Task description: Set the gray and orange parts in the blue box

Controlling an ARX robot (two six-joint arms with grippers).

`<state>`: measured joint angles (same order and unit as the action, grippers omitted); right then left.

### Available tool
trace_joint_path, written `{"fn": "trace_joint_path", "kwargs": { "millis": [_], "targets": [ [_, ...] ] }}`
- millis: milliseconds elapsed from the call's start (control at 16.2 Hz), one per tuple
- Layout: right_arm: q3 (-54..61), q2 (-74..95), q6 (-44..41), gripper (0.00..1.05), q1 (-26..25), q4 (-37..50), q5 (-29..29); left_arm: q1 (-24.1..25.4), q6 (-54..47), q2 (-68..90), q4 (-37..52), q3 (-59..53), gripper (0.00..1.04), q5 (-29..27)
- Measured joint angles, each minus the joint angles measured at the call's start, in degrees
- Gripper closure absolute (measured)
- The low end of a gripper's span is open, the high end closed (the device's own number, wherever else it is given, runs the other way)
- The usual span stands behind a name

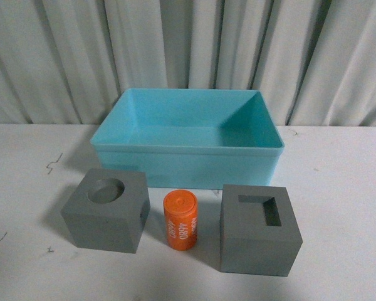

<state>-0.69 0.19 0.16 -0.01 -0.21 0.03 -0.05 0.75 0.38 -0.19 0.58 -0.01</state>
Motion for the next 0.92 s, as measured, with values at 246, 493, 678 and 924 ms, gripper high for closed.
{"fn": "trace_joint_path", "kwargs": {
  "millis": [246,493,678,924],
  "targets": [
    [0.00,0.00,0.00,0.07,0.00,0.00,0.00,0.00,0.00,0.00,0.00,0.00,0.07,0.00],
    [-10.01,24.74,7.89,0.07,-14.47,2.21,-6.08,0.00,0.02,0.00,0.02,0.00,0.07,-0.02],
    [-19.93,45.97,7.39,0.07,-11.80,16.50,-13.31,0.00,0.00,0.00,0.00,0.00,0.07,-0.02],
    [-19.23,72.96,7.45,0.07,7.69,29.90,-9.38,0.00,0.00,0.00,0.00,0.00,0.07,0.00]
  ]
}}
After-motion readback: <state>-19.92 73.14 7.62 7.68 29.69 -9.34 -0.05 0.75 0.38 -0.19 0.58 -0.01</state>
